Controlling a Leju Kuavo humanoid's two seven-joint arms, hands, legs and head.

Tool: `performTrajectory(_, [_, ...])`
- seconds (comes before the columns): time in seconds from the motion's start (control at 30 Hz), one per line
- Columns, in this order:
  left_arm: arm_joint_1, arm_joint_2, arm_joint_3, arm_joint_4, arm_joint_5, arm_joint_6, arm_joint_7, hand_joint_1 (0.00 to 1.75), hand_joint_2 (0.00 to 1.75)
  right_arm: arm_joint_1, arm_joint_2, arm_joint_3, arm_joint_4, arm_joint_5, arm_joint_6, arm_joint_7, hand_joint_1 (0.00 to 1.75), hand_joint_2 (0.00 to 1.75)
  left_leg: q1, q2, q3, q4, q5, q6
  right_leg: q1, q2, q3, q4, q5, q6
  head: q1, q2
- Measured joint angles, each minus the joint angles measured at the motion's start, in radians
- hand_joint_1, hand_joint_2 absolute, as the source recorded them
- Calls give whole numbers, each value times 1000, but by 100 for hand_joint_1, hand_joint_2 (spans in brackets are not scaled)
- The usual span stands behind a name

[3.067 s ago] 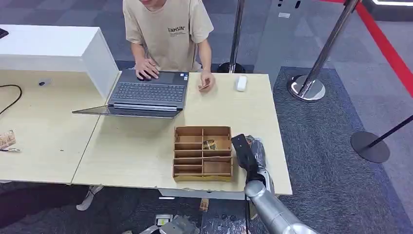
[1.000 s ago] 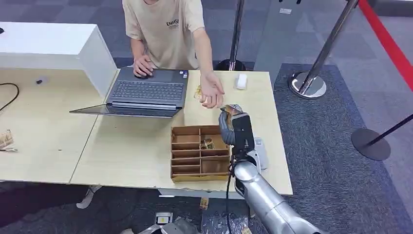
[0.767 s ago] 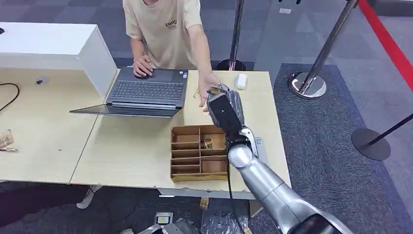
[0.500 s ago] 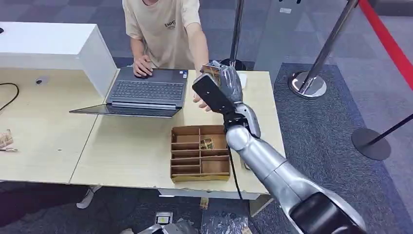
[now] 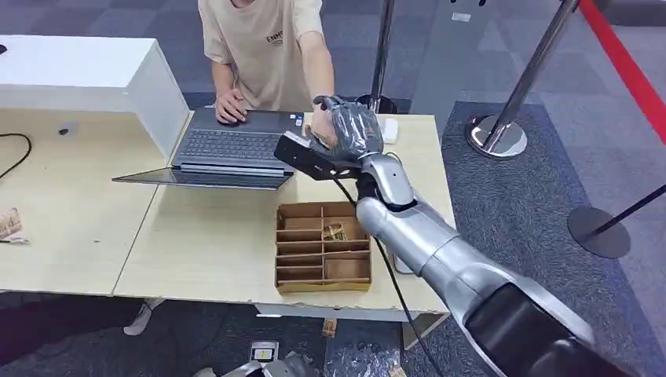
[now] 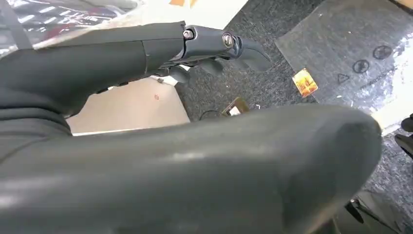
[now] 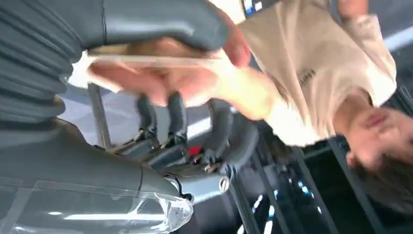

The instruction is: Pass the card to the sensor for recognition and then transmit it.

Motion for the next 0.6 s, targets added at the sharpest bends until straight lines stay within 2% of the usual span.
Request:
performTrajectory(0.23, [0,0,-2,0,2,0,10,0,0,1,-4,-18,27,-211,27,-100,0,0,0,0,0,0,0,0,0,0,0,0,0,0,0,0])
performTrajectory(0.37, [0,0,-1,0,11,10,26,0,0,17,-3,-87,24,-503,60,-222,0,0,0,0,0,0,0,0,0,0,0,0,0,0,0,0])
performTrajectory(0.5, [0,0,0,0,22,30,59,0,0,81,3,-167,-33,-788,60,-293,0,0,0,0,0,0,0,0,0,0,0,0,0,0,0,0])
performTrajectory(0.53, [0,0,0,0,26,34,69,0,0,106,5,-185,-52,-826,50,-295,0,175,0,0,0,0,0,0,0,0,0,0,0,0,0,0])
performTrajectory(0.6, [0,0,2,0,35,43,88,0,0,157,6,-206,-102,-846,20,-296,0,175,0,0,0,0,0,0,0,0,0,0,0,0,0,0])
